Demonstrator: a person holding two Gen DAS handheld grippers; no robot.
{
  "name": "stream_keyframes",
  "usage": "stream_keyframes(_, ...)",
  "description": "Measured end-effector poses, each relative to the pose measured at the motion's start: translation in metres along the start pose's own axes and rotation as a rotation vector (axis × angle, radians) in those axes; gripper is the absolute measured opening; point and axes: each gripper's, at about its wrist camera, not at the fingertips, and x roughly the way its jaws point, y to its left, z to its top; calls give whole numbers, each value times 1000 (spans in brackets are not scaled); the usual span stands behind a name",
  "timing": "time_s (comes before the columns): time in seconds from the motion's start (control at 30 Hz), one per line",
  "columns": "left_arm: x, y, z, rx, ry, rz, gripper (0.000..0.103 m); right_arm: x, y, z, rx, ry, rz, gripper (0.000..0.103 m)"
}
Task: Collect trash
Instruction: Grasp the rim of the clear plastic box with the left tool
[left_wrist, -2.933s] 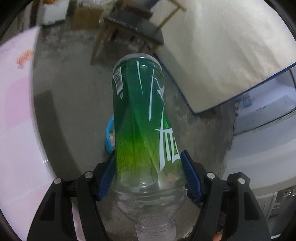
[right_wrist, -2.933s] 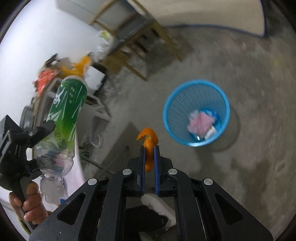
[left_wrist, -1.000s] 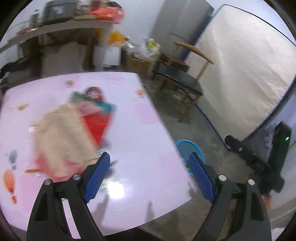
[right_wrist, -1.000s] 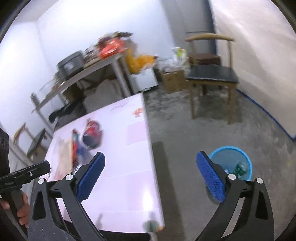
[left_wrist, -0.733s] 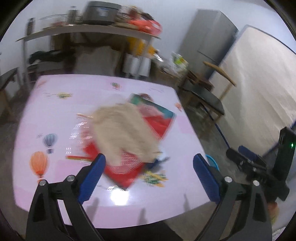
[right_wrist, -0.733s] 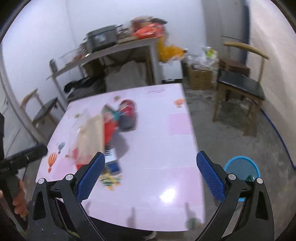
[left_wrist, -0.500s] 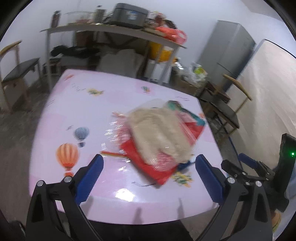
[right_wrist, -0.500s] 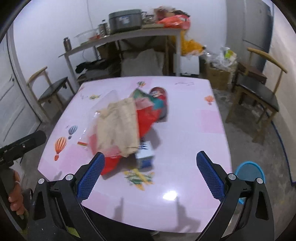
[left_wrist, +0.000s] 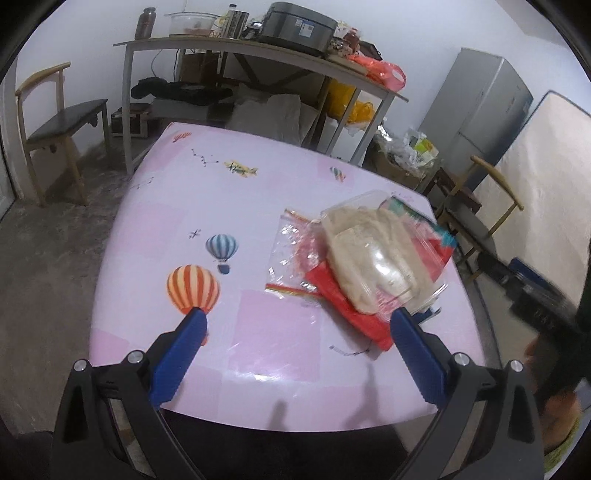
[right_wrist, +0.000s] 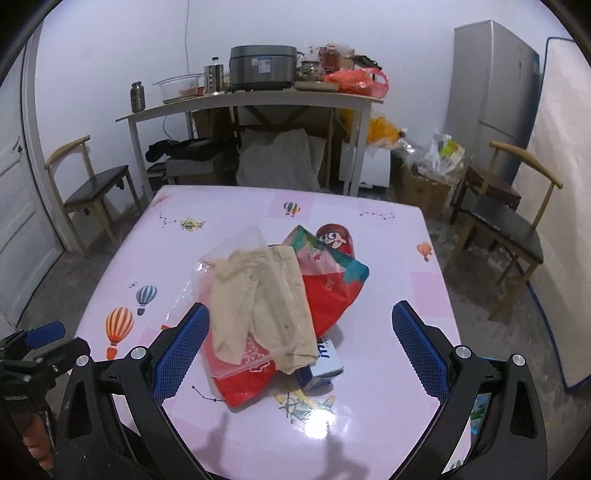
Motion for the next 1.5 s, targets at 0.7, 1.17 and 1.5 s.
stream_keyframes(0.7, 64, -12, 13, 21, -39, -222, 95, 37, -47, -17, 89, -44, 172, 67)
stream_keyframes(1.17, 118, -72, 56, 85, 37, -188, 80, 46, -88, -14, 219, -89, 266, 57)
stream_keyframes(1.5, 150, -47, 39, -43, 196, -72, 59, 53, -64, -10, 172, -65, 346, 57)
